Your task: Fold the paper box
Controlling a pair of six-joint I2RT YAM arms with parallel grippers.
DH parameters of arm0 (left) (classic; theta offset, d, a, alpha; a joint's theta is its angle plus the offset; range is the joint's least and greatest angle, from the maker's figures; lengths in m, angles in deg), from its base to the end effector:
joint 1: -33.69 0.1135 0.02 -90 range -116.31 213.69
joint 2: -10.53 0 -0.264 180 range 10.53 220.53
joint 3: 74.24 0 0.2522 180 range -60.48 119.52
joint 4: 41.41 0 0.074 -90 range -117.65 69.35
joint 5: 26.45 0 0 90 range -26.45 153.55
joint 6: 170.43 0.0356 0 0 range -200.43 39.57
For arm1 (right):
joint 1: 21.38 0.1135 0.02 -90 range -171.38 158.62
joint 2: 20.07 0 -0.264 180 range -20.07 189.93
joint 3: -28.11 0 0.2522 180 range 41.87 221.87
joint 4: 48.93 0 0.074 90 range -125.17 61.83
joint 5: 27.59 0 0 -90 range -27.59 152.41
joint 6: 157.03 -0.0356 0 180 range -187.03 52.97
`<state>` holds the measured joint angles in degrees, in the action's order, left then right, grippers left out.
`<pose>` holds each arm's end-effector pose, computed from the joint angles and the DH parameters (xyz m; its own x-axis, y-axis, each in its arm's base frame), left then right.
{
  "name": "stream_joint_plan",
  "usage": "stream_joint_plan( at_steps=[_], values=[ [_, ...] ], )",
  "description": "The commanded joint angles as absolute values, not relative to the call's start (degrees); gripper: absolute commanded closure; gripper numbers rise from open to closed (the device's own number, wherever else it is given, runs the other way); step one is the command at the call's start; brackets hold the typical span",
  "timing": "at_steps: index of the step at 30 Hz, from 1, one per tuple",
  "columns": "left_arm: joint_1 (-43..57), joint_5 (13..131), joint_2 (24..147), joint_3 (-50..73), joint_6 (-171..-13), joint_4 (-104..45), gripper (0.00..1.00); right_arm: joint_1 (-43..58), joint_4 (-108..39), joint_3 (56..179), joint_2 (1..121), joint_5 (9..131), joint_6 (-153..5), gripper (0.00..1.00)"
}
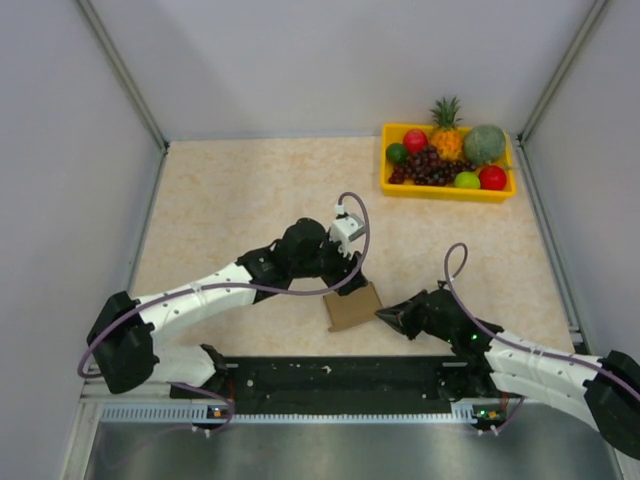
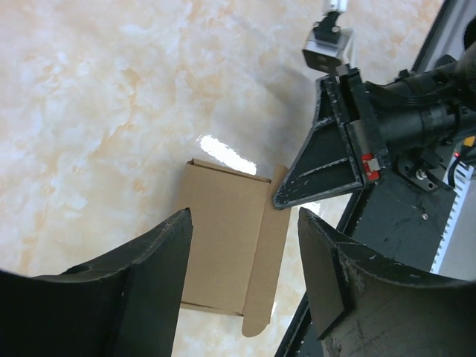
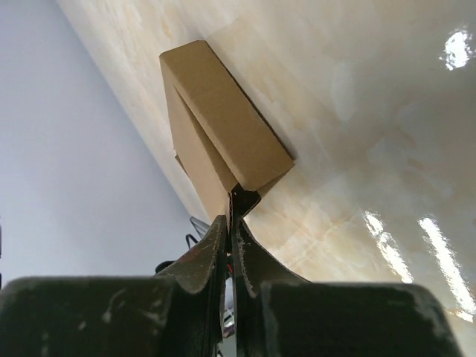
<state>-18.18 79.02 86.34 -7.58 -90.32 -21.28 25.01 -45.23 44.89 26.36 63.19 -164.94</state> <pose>0.1770 -0.2409 0.2764 -0.4524 0.3082 -0.8369 0.8365 0.4720 -0.2783 0.1023 0.1080 0.1198 -0.6727 0.7297 0.1224 0.4763 0.3005 0.8264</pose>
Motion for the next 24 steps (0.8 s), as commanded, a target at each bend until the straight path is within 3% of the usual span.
stream_joint_plan(
  at_steps=[1,5,9,11,16,20,24],
  values=[
    [-17.6,74.4,82.1,-10.2,-92.5,-21.2,0.36,25.8,-42.0,47.1,24.8,60.5,-163.9,0.99],
    [-16.9,78.3,82.7,-10.7,-95.1,-22.4,0.37,25.7,-43.9,45.8,25.5,60.7,-163.4,0.95],
    [-16.8,88.5,90.1,-7.7,-95.4,-21.2,0.45,25.8,-44.0,45.8,26.2,61.4,-161.5,0.7],
    [-16.9,91.3,92.7,-6.3,-96.8,-20.7,0.54,25.8,-43.5,45.8,26.1,61.7,-159.5,0.67],
    [-17.1,93.1,94.2,-10.4,-97.9,-25.5,0.54,25.8,-38.2,47.2,19.2,62.1,-146.3,0.43],
    [-18.0,92.6,95.3,-11.6,-96.4,-24.8,0.6,25.7,-31.7,48.0,10.2,61.0,-139.3,0.35],
    [-19.3,92.0,96.5,-12.0,-95.5,-24.0,0.66,23.8,-26.5,50.3,8.4,62.1,-132.8,0.3]
  ],
)
